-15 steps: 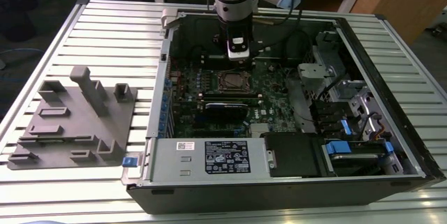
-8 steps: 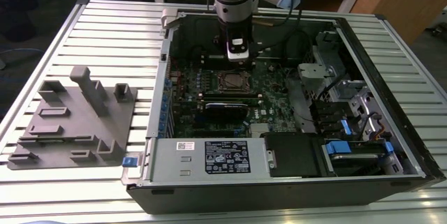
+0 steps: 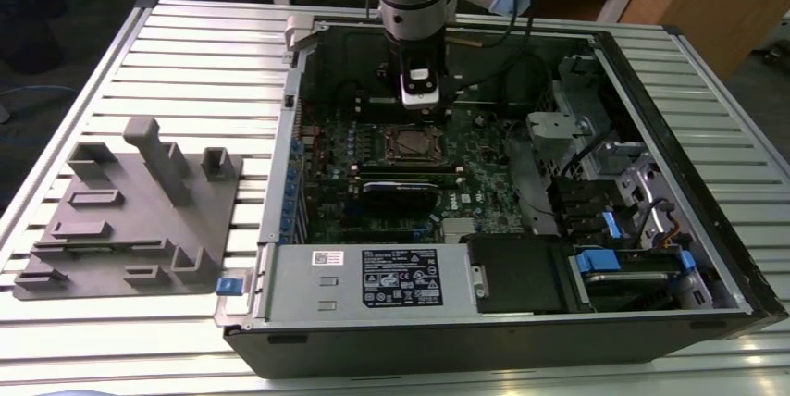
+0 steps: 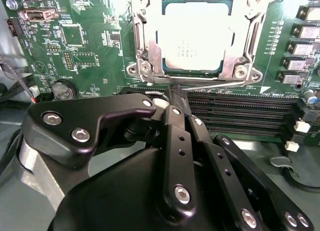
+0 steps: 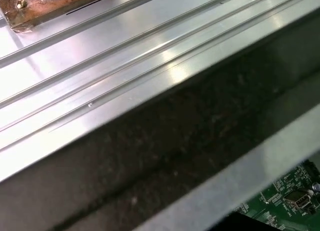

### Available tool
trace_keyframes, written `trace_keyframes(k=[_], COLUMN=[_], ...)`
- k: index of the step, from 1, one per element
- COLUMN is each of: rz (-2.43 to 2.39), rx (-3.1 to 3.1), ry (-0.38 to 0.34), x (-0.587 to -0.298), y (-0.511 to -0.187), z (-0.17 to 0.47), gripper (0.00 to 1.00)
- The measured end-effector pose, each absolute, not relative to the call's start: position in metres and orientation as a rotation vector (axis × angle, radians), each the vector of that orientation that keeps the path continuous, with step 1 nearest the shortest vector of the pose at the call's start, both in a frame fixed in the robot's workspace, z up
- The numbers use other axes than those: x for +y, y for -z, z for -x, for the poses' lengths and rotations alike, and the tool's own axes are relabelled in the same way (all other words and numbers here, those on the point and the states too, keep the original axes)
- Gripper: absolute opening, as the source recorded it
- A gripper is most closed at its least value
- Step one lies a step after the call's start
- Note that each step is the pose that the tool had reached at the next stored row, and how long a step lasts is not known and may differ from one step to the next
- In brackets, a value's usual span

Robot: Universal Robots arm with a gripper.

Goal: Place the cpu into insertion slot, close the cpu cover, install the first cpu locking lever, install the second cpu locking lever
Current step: 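Install the first cpu locking lever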

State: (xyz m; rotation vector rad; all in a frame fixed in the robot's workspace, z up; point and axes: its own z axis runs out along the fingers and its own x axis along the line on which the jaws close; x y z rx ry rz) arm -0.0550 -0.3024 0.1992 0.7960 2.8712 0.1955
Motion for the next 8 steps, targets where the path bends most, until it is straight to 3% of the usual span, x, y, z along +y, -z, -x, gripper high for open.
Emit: trace_keyframes(k=[8], rz=[-0.809], rx=[2.867], ry=[-0.192], x=[-0.3018], y=[-0.1974], z=[0.0543], gripper=[0.11])
